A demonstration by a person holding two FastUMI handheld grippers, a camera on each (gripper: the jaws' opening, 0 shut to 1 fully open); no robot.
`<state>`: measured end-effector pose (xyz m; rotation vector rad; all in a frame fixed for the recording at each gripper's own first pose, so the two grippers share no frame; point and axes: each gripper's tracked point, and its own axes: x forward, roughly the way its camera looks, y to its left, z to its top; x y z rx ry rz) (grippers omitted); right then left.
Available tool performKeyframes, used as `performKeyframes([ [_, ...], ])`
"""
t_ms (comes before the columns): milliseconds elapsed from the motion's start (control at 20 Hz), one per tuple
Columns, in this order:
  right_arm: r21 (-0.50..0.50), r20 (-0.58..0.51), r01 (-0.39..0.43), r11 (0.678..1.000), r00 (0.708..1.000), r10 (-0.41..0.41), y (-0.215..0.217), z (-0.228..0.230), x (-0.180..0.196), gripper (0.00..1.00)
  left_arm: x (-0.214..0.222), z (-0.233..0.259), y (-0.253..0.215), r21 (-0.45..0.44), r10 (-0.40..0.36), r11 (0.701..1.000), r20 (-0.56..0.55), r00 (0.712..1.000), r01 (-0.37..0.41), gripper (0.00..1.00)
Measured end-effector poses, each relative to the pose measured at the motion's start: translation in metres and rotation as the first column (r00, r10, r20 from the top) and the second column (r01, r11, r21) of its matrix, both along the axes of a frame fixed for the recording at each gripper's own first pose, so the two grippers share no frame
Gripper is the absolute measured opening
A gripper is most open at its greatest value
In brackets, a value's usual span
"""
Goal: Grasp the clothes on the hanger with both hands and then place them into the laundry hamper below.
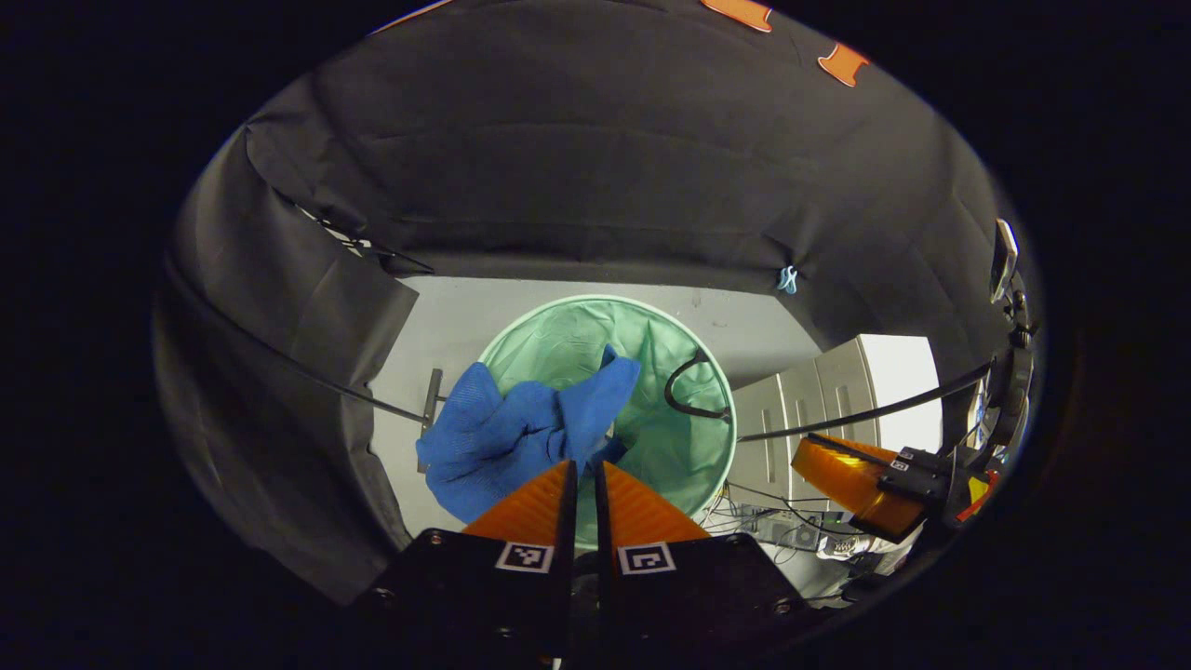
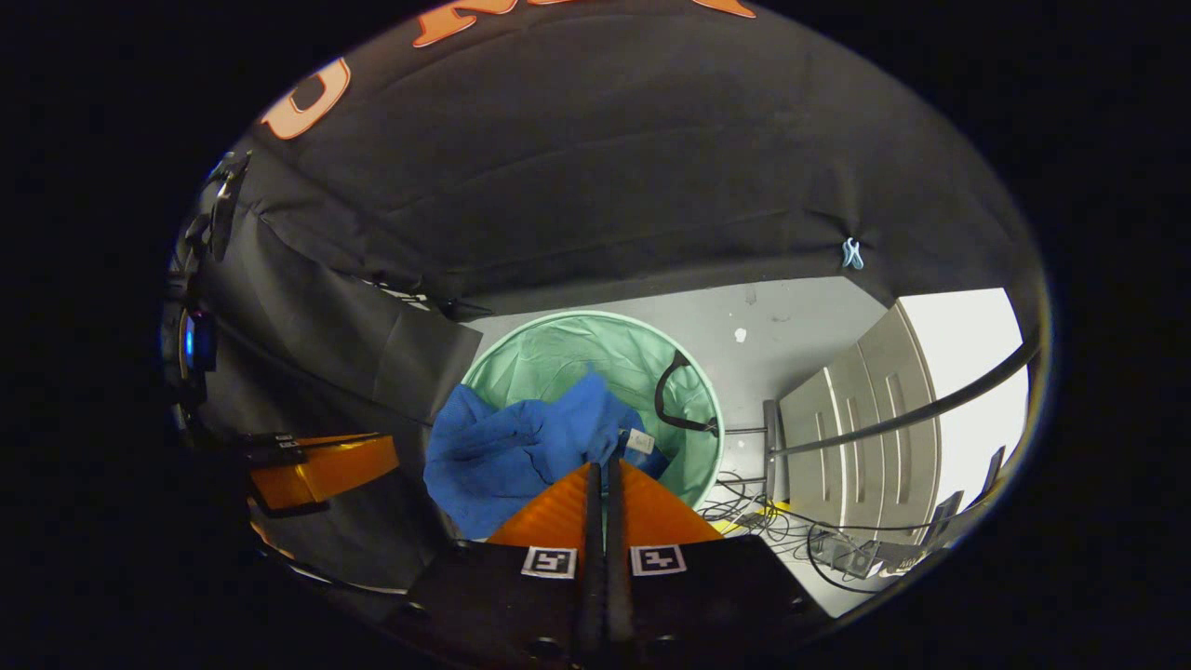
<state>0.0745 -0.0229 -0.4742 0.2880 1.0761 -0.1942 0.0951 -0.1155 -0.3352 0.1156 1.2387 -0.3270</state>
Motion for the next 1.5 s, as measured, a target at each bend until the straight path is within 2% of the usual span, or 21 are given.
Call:
performKeyframes([
  [50, -0.001, 0.000, -0.002, 1.000, 1.000, 0.002, 0.000, 0.003, -0.002, 0.08, -0.003, 0.002, -0.001, -0.003, 0.006, 1.000, 0.004, 1.000, -0.006, 0.16],
  [100, 0.000, 0.003, -0.003, 1.000, 1.000, 0.003, 0.002, 0.008, -0.003, 0.08, -0.004, 0.005, -0.002, -0.006, 0.010, 1.000, 0.007, 1.000, -0.010, 0.24],
  [150, -0.005, 0.008, -0.005, 1.000, 1.000, 0.005, 0.000, 0.008, -0.003, 0.08, -0.006, 0.008, 0.000, -0.004, 0.013, 1.000, 0.010, 1.000, -0.013, 0.11],
  [200, -0.007, 0.013, -0.004, 1.000, 1.000, 0.005, -0.001, 0.013, -0.003, 0.08, -0.006, 0.010, 0.002, 0.000, 0.016, 1.000, 0.013, 1.000, -0.016, 0.21],
  [300, -0.004, 0.016, -0.004, 1.000, 1.000, 0.004, -0.003, 0.016, -0.004, 0.09, -0.009, 0.014, 0.005, 0.012, 0.022, 1.000, 0.014, 1.000, -0.023, 0.30],
  [350, 0.001, 0.014, -0.005, 1.000, 1.000, 0.005, -0.003, 0.019, -0.007, 0.08, -0.015, 0.013, 0.006, 0.017, 0.027, 0.999, 0.014, 1.000, -0.028, 0.43],
  [400, 0.002, 0.014, -0.007, 1.000, 1.000, 0.007, -0.003, 0.022, -0.008, 0.11, -0.016, 0.015, 0.006, 0.019, 0.033, 0.999, 0.014, 0.999, -0.033, 0.36],
  [450, 0.000, 0.015, -0.008, 1.000, 1.000, 0.008, -0.005, 0.024, -0.009, 0.13, -0.019, 0.019, 0.007, 0.019, 0.039, 0.999, 0.015, 0.999, -0.039, 0.37],
  [500, -0.002, 0.019, -0.008, 1.000, 1.000, 0.008, -0.005, 0.027, -0.008, 0.14, -0.020, 0.021, 0.007, 0.019, 0.043, 0.999, 0.017, 0.999, -0.043, 0.56],
  [600, -0.002, 0.040, -0.008, 1.000, 0.999, 0.008, -0.005, 0.035, -0.007, 0.14, -0.021, 0.025, 0.011, 0.025, 0.048, 0.999, 0.027, 0.998, -0.048, 0.64],
  [700, -0.002, 0.051, -0.019, 1.000, 0.999, 0.019, -0.004, 0.042, -0.008, 0.13, -0.022, 0.034, 0.013, 0.028, 0.055, 0.998, 0.043, 0.998, -0.056, 0.66],
  [750, -0.011, 0.054, -0.024, 1.000, 0.998, 0.025, -0.005, 0.045, -0.010, 0.20, -0.024, 0.039, 0.013, 0.025, 0.058, 0.998, 0.051, 0.997, -0.060, 0.75],
  [800, -0.023, 0.056, -0.031, 0.999, 0.998, 0.032, -0.007, 0.048, -0.012, 0.23, -0.025, 0.044, 0.013, 0.028, 0.063, 0.997, 0.060, 0.996, -0.065, 0.77],
  [900, -0.014, 0.065, -0.027, 1.000, 0.997, 0.028, -0.004, 0.055, -0.014, 0.48, -0.026, 0.052, 0.020, 0.045, 0.077, 0.996, 0.082, 0.994, -0.081, 0.85],
  [950, -0.002, 0.077, -0.018, 1.000, 0.997, 0.018, -0.002, 0.060, -0.015, 0.51, -0.028, 0.060, 0.021, 0.045, 0.084, 0.995, 0.097, 0.992, -0.089, 0.91],
  [1100, -0.001, 0.100, -0.011, 1.000, 0.995, 0.011, -0.004, 0.080, -0.018, 1.00, -0.029, 0.082, 0.013, 0.009, 0.097, 0.995, 0.131, 0.987, -0.099, 0.92],
  [1150, -0.008, 0.106, -0.012, 1.000, 0.994, 0.013, -0.006, 0.087, -0.022, 0.97, -0.028, 0.089, 0.012, -0.004, 0.101, 0.995, 0.149, 0.984, -0.102, 0.92],
  [1300, -0.039, 0.156, -0.002, 0.999, 0.988, 0.008, -0.014, 0.111, -0.021, 0.99, -0.024, 0.120, 0.005, -0.029, 0.097, 0.995, 0.213, 0.972, -0.093, 0.92],
  [1400, -0.056, 0.191, 0.007, 0.998, 0.982, 0.004, -0.018, 0.133, -0.021, 0.99, -0.026, 0.136, 0.002, -0.030, 0.085, 0.996, 0.237, 0.968, -0.080, 0.98],
  [1500, -0.072, 0.227, 0.004, 0.997, 0.974, 0.012, -0.023, 0.155, -0.021, 0.99, -0.025, 0.150, -0.006, -0.040, 0.077, 0.997, 0.259, 0.963, -0.068, 0.98],
])
